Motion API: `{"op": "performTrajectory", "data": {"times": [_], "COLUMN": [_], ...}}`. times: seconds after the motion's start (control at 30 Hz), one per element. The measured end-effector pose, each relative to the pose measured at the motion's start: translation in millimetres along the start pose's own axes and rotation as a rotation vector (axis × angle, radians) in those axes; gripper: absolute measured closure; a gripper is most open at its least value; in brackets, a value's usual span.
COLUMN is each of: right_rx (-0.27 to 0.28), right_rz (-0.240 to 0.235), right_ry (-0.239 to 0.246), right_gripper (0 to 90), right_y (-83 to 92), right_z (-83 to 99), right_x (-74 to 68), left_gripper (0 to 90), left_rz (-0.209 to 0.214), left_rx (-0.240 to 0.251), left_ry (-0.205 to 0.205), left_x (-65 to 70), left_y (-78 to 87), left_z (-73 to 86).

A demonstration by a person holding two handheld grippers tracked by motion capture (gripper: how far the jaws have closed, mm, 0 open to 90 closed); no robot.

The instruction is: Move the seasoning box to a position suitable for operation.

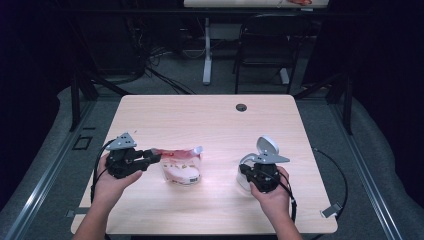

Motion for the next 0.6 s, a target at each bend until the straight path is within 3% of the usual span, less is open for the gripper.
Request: {"op": "performTrajectory", "data": {"times": [0.27, 0.6], "right_rx": [0.003, -0.003], "right_rz": [-0.049, -0.122], "right_ry": [0.036, 0.080], "right_gripper": [89.0, 88.7], "right_y": [-3.7, -2.3], "right_z": [1.3, 3.9], "right_x": [-14.5, -20.2], "left_gripper": [70.7, 68.6], "left_rz": [-0.001, 0.002], "left_rx": [0.001, -0.002], "left_ry": [-0.001, 0.002], "left_x": [1.1, -0.3], "left_y": [-0.2, 0.2], "left_z": [-0.1, 0.4]}}
Point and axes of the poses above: each handheld gripper's, and its own axes: y roughly backward along the jaws, z roughly out of its underside, x roughly to its right, the point moved 3 cm from there along -y, roughly forward along the jaws, and after that the axes turned 2 degrees about -y, right-handed, at the moved point
